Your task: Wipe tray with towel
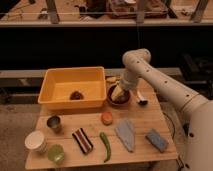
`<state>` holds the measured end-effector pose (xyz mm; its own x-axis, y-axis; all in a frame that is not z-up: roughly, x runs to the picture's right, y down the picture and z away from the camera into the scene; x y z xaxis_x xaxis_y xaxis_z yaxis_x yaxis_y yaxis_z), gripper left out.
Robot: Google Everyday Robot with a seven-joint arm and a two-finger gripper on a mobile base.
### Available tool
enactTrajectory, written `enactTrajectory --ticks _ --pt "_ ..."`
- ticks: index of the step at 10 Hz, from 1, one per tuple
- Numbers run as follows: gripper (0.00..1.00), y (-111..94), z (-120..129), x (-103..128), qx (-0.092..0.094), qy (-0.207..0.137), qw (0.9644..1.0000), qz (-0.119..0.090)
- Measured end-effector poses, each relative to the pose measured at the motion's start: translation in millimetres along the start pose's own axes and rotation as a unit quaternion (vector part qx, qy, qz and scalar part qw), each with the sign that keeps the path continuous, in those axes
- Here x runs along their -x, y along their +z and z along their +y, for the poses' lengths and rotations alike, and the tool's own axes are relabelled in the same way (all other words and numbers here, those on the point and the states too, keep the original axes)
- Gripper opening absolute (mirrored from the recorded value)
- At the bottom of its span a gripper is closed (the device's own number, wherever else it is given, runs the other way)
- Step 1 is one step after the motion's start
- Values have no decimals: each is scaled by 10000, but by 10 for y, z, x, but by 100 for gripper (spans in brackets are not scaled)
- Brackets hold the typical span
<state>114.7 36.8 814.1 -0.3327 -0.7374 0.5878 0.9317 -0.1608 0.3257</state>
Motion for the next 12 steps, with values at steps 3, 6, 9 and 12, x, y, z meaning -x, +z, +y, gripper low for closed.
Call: enactTrajectory --ticks 3,6,9,12 --pt "80 2 0 3 2 -2 10000 1" --pt "80 -57 -38 130 165 35 9994 310" --pt "80 -101 -170 596 315 13 9972 671" --pt "80 -106 -260 905 480 -45 9958 776"
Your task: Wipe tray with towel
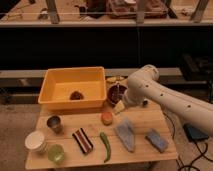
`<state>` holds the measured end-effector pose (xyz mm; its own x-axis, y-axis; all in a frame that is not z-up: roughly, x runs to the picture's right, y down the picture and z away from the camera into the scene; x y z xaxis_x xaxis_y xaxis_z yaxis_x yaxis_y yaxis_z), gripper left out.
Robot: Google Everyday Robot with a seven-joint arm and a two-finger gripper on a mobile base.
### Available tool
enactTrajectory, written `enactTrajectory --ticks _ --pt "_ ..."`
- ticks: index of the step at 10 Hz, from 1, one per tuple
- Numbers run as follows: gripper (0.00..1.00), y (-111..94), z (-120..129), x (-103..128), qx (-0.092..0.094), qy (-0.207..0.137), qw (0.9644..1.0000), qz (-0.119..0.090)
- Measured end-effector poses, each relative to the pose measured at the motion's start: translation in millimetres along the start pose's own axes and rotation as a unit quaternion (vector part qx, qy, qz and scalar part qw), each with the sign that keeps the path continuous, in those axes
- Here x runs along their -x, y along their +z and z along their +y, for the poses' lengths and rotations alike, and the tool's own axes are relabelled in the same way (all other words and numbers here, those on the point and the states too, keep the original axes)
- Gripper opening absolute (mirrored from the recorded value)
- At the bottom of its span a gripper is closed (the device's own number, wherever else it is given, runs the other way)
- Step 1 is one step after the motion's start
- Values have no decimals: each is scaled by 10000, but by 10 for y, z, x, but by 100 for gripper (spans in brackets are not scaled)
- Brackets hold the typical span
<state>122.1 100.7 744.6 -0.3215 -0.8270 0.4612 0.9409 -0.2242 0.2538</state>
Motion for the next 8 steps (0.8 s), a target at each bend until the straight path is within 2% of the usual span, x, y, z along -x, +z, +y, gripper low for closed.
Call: enactTrajectory --ticks 3,4,6,8 --pt "80 87 -15 -15 -5 17 10000 -68" --pt "80 168 -47 40 -24 28 9999 -135" --pt "80 468 -95 253 -6 32 9996 -280" --pt "80 584 -113 404 -24 44 9992 -393"
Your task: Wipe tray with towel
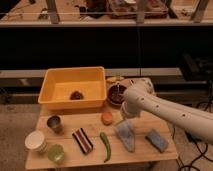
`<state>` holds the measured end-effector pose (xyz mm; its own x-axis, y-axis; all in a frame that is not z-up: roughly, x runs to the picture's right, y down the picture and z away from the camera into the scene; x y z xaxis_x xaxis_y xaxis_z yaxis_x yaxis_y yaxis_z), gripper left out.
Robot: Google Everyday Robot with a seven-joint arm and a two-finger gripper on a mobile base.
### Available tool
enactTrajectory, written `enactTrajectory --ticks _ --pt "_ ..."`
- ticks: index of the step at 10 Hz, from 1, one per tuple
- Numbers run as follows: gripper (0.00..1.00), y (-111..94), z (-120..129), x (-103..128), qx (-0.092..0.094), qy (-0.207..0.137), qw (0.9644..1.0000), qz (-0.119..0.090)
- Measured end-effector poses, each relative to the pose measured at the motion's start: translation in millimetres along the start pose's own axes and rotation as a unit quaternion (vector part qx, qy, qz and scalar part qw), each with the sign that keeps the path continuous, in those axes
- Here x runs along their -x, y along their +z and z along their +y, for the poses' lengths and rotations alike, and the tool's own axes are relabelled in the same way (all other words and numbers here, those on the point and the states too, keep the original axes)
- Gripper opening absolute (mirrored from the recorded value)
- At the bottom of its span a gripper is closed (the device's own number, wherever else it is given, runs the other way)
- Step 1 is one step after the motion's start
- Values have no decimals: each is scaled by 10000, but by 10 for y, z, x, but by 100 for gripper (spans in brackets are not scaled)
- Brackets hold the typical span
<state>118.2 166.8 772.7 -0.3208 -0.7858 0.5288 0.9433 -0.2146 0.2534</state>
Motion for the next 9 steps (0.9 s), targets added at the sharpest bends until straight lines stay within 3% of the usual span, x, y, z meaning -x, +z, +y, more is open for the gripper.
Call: enactTrajectory --ticks 5,7,9 --pt "80 396 -32 184 -171 -2 9991 -389" --pt "80 509 -12 253 -468 73 9979 -440" --pt "80 545 -21 285 -544 94 9975 -441"
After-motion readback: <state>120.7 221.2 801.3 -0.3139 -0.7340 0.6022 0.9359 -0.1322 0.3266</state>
